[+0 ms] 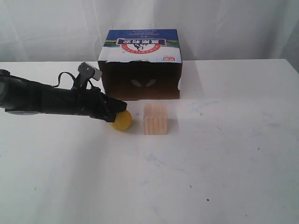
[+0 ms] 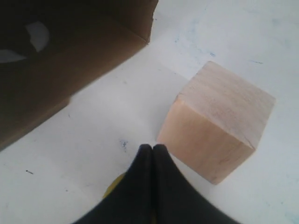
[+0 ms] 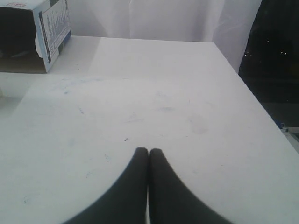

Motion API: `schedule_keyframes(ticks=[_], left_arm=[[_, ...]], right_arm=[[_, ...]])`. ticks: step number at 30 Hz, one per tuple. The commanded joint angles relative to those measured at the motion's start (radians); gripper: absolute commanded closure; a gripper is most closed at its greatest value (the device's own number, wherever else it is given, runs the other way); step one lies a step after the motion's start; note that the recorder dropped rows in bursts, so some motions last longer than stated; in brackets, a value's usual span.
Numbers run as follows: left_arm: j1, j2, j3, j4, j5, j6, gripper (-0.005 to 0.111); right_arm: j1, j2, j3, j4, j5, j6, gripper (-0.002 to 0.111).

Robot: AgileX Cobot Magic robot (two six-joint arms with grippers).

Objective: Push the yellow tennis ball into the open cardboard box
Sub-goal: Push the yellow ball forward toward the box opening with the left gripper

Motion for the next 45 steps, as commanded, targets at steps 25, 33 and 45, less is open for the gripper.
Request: schedule_keyframes(ticks=[25,33,45], left_arm=[[-0.002,-0.004,-0.142,-0.021,-0.143,0.079,0.107],[0.002,-0.185,0.007,-0.021,-0.113,0.029,0.107],[0.002,-0.092,0.11,-0.021,-0.041,0.092,0.107]], right_arm=[[-0.002,-0.004,0.007,-0.001,-0.003,0.004,0.108],[-0.002,-0.004,0.007,-0.001,-0.003,0.004,0.108],[-0.002,-0.004,0.007,-0.001,-0.003,0.004,0.108]])
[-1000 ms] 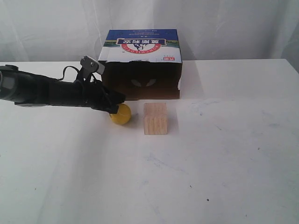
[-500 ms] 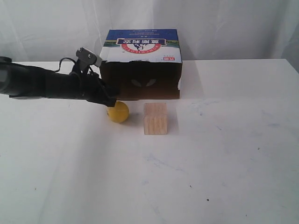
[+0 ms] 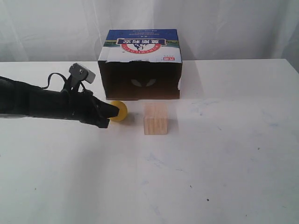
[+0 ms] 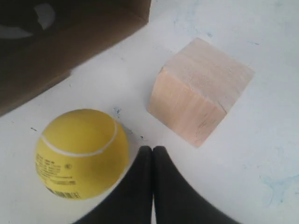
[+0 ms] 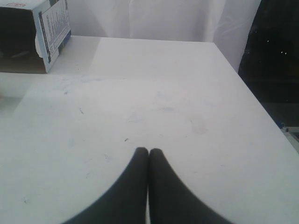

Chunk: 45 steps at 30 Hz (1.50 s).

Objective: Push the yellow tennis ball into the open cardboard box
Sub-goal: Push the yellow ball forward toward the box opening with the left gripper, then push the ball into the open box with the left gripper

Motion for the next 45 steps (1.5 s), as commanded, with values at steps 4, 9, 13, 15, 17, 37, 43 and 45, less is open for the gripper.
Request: schedule_keyframes(ticks=[4,9,13,15,17,37,43,45], left_arm=[[0.002,0.13,-0.077,-0.021,0.018,0.092,0.107],[0.002,0.191,-0.128,-0.021,0.02,0.087,0.107],[0.002,0.206,-0.152,-0.021,0.02,0.115,0.107],[0.002,0.215,-0.175,-0.021,0.015,0.136,0.107],[0.002,0.23,-0.197,-0.021,0.002,0.136,0.107],[0.002,0.292,-0.326,-0.021,-0.026,0.153,0.107],[0.002,0.307,-0.402,-0.021,-0.038,0.153,0.107],[0.002,0.329,-0.436,-0.021,-0.029,0.153,0.107]], right_arm=[[-0.002,-0.004,0.007,-0.003,-0.003,0.004,0.108],[-0.002,-0.004,0.007,-0.003,-0.003,0.004,0.108],[-0.002,-0.004,0.007,-0.003,-0.003,0.004,0.108],[-0.002,-0.004,0.007,-0.003,-0.003,0.004,0.108],[-0.002,-0.004,0.007,-0.003,-0.003,0.004,0.108],[-0.002,-0.004,0.007,-0.003,-0.003,0.004,0.108],[-0.002,-0.004,0.007,-0.003,-0.003,0.031,0.108],[-0.002,-0.004,0.007,-0.003,-0.003,0.03,0.108]])
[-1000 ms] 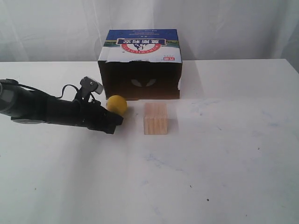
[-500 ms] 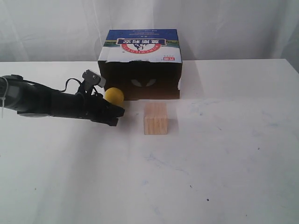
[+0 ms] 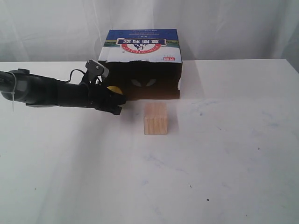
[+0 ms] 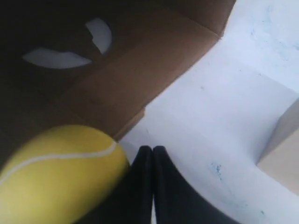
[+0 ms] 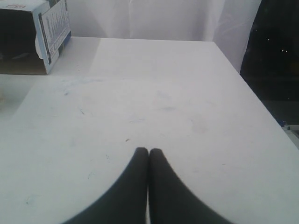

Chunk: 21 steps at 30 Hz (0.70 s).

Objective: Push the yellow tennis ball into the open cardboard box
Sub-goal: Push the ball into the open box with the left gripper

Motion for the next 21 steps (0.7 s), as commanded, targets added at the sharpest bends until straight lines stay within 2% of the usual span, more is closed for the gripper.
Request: schedule_keyframes(ticks=[1,9,12,17,21], left_arm=[[0.002,0.042,-0.065,-0.021,0.026,0.151,0.107],[0.002,0.066,-0.114,-0.021,0.177,0.141,0.107],[0.003,0.048,-0.108,-0.021,0.2,0.079,0.107],[0.026,-0.029,-0.033,-0.021,0.212,0.029,0.107],[0.045,-0.136,0.113,-0.021,0.161,0.013,0.107]], right_arm=[[-0.002,-0.004,0.007,-0.003,-0.003,0.014,0.108],[-0.002,-0.004,0.007,-0.003,-0.003,0.014,0.108],[-0.002,-0.004,0.007,-0.003,-0.003,0.014,0.108],[-0.002,-0.004,0.007,-0.003,-0.003,0.014,0.108],[-0.002,-0.004,0.007,-0.003,-0.003,0.014,0.108]])
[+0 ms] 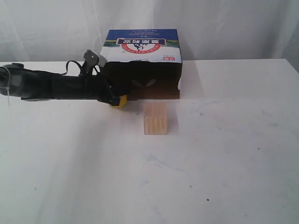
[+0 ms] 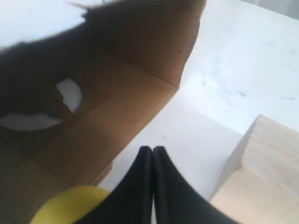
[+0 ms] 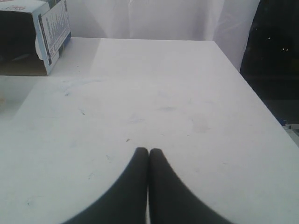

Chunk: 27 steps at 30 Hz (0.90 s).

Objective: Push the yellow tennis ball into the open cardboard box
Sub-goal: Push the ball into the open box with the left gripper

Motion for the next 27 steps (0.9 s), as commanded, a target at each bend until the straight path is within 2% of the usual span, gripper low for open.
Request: schedule_keyframes(ticks=[1,7,13,18,23,27], left_arm=[[0.018,-0.119,0.161,-0.021,-0.049,0.018,0.107],[0.018,-0.157,0.329,-0.021,-0.092,0.09,0.107],[0.018,-0.146,0.395,-0.021,-0.11,0.155,0.107],[0.018,-0.062,0.316,-0.021,-0.083,0.155,0.107],[0.018,0.056,0.141,-0.021,-0.131,0.155,0.107],[0.018,0.114,-0.01,-0.021,-0.11,0.109,0.107]], right_arm=[[-0.002,-0.004,0.007,-0.003,-0.003,0.007,0.108],[-0.002,-0.004,0.007,-0.003,-0.003,0.007,0.108],[-0.002,-0.004,0.007,-0.003,-0.003,0.007,0.108],[-0.002,-0.004,0.007,-0.003,-0.003,0.007,0.108],[-0.002,-0.004,0.007,-0.003,-0.003,0.007,0.108],[-0.002,-0.004,0.007,-0.003,-0.003,0.007,0.108]])
